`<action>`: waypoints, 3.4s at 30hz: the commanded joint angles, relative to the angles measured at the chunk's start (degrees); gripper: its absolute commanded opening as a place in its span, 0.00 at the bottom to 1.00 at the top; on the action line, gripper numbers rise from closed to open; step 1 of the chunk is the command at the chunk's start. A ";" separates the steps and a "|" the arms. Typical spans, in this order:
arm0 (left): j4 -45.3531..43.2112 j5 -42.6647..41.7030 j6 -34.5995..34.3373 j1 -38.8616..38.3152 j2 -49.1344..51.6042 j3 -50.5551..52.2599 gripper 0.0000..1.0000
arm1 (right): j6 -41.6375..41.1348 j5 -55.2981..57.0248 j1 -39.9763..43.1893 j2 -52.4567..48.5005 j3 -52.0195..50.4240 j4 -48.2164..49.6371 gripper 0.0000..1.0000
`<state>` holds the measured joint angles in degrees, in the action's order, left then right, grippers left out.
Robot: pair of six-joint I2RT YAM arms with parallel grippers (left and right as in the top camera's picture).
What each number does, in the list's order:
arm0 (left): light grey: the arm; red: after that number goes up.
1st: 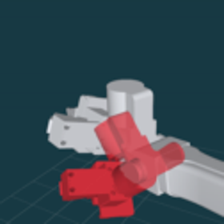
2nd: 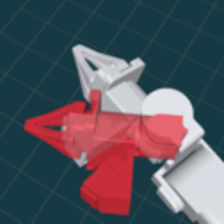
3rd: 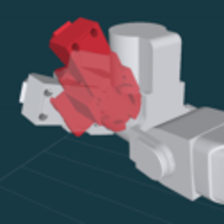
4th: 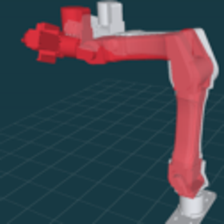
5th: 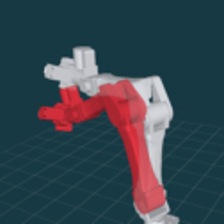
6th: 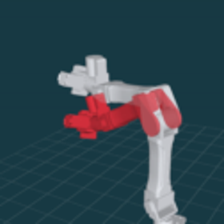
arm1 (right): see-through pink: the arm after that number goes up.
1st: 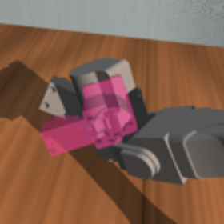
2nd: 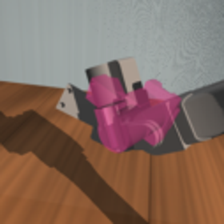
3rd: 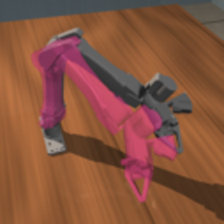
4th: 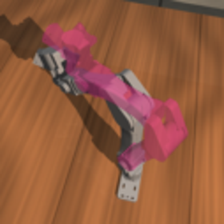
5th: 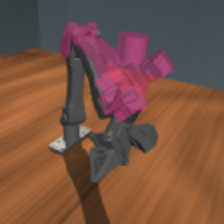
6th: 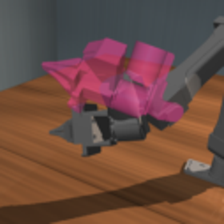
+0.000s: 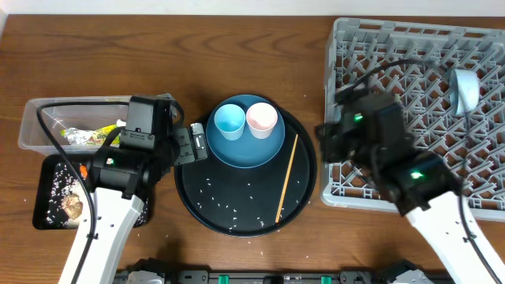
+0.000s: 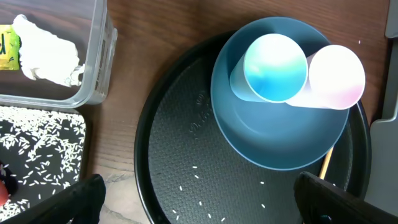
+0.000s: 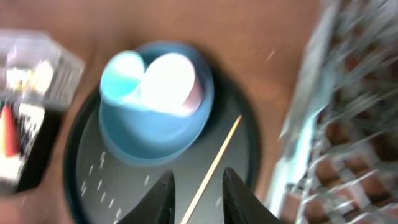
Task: Sort waste into correct bins and load items into the dishwasher rack
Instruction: 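Move the right gripper to the wooden chopstick and grasp it, then carry the chopstick right and place it in the rack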
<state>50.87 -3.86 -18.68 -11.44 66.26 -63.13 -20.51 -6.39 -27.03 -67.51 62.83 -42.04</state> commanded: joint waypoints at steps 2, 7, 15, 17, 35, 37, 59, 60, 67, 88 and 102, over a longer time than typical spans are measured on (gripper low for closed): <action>0.07 0.92 -0.50 0.17 -0.04 -0.55 0.98 | -6.45 0.00 -5.79 -4.52 -0.07 -1.64 0.17; 0.07 0.90 -0.50 0.17 -0.04 -0.52 0.98 | -18.40 5.97 -11.87 -13.60 -0.07 -2.34 0.12; 0.07 0.90 -0.50 0.17 -0.04 -0.52 0.98 | -27.26 8.55 -16.94 -29.44 -0.07 -0.63 0.14; 0.07 0.92 -0.50 0.17 -0.04 -0.52 0.98 | -28.85 8.57 -17.49 -33.05 -0.07 -0.59 0.15; 0.07 0.90 -0.50 0.17 -0.04 -0.52 0.98 | -32.37 8.28 -17.66 -43.74 -0.04 -0.46 0.01; 0.07 0.92 -0.50 0.17 -0.04 -0.52 0.98 | -32.11 8.31 -17.66 -43.39 0.02 -0.44 0.01; 0.07 0.92 -0.50 0.17 -0.04 -0.52 0.98 | -25.42 18.67 -15.85 -3.04 1.16 -9.99 0.01; 0.07 0.90 -0.50 0.17 -0.04 -0.55 0.98 | -24.90 20.20 -15.21 -1.66 1.16 -10.62 0.01; 0.07 0.90 -0.50 0.17 -0.04 -0.52 0.98 | -17.05 22.73 -7.91 -0.44 1.11 -12.72 0.01; 0.07 0.90 -0.50 0.17 -0.04 -0.52 0.98 | -5.09 22.49 6.38 -15.69 1.11 -2.99 0.01; 0.07 0.92 -0.50 0.17 -0.04 -0.52 0.98 | -5.09 22.49 7.61 -23.65 1.16 2.25 0.28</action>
<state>50.89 -3.84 -18.70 -11.44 66.26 -63.13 -26.15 15.27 -19.81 -90.96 63.83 -40.45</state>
